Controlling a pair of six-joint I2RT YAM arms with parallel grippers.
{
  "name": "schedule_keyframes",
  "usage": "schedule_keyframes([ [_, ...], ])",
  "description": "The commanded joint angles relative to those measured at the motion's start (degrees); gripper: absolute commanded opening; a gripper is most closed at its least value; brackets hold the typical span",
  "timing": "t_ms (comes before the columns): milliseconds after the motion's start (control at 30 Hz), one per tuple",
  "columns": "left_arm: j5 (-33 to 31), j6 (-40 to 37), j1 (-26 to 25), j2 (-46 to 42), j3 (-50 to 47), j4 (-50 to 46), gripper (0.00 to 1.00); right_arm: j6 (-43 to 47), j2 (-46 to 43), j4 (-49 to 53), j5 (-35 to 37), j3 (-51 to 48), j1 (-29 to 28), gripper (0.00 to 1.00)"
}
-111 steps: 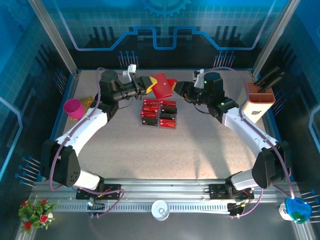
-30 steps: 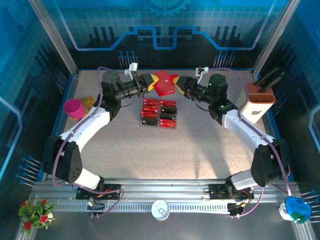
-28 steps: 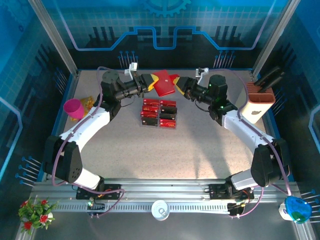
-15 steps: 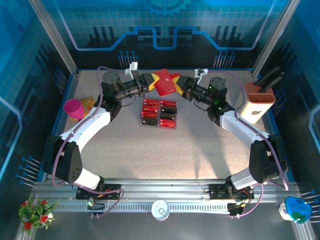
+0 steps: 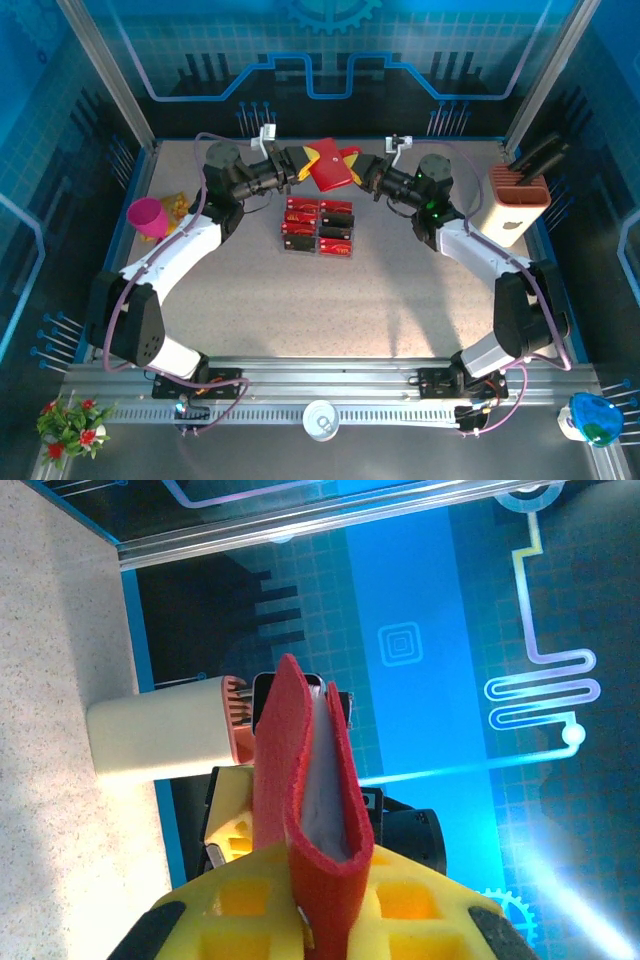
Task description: Put the credit cards into the card holder
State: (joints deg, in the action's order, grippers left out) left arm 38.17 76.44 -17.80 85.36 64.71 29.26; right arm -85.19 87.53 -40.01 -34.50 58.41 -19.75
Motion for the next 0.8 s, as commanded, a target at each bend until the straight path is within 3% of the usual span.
schedule_keyframes([
  [0, -0.1, -0.7, -0.6, 0.2, -0.7, 2.3, 0.00, -1.3, -0.2, -5.0, -1.8, -0.3, -0.1, 0.00],
  [100, -0.3, -1.9, -0.5, -0.2, -1.2, 1.1, 0.00, -0.8, -0.8, -4.2, -1.7, -0.9, 0.5, 0.00],
  [133, -0.5, -2.4, -0.4, -0.5, -1.4, 0.4, 0.07, -0.5, -1.2, -3.7, -1.6, -1.2, 0.8, 0.00],
  [200, -1.0, -3.4, -0.2, -1.1, -1.8, -1.4, 0.42, 0.3, -1.8, -2.6, -1.7, -1.6, 0.9, 0.00],
  [267, -1.7, -4.9, 0.2, -2.2, -2.1, -4.0, 0.69, 1.6, -2.5, -0.6, -1.5, -2.0, 0.9, 0.00],
  [300, -1.9, -5.5, 0.4, -2.7, -2.2, -5.0, 0.89, 2.2, -2.8, 0.2, -1.4, -2.3, 1.0, 0.00],
  [333, -1.9, -6.5, 0.8, -3.4, -2.1, -6.3, 0.99, 3.0, -3.3, 1.3, -1.3, -2.6, 1.0, 0.00],
  [467, -2.7, -12.1, 2.4, -6.5, 0.9, -16.3, 0.99, 6.1, -5.0, 5.4, -0.7, -4.0, 1.0, 0.00],
  [567, -5.4, -24.7, 1.6, -6.5, 11.2, -38.6, 0.99, 7.1, -6.2, 6.7, -0.1, -5.4, 1.0, 0.00],
  [667, -12.2, -37.2, -1.5, -2.9, 24.4, -61.1, 0.99, 7.2, -7.3, 6.6, 0.9, -7.6, 0.9, 0.00],
  [767, -19.6, -43.4, -5.8, 1.5, 34.1, -74.5, 0.99, 7.3, -8.8, 6.7, 2.1, -10.8, 0.6, 0.00],
])
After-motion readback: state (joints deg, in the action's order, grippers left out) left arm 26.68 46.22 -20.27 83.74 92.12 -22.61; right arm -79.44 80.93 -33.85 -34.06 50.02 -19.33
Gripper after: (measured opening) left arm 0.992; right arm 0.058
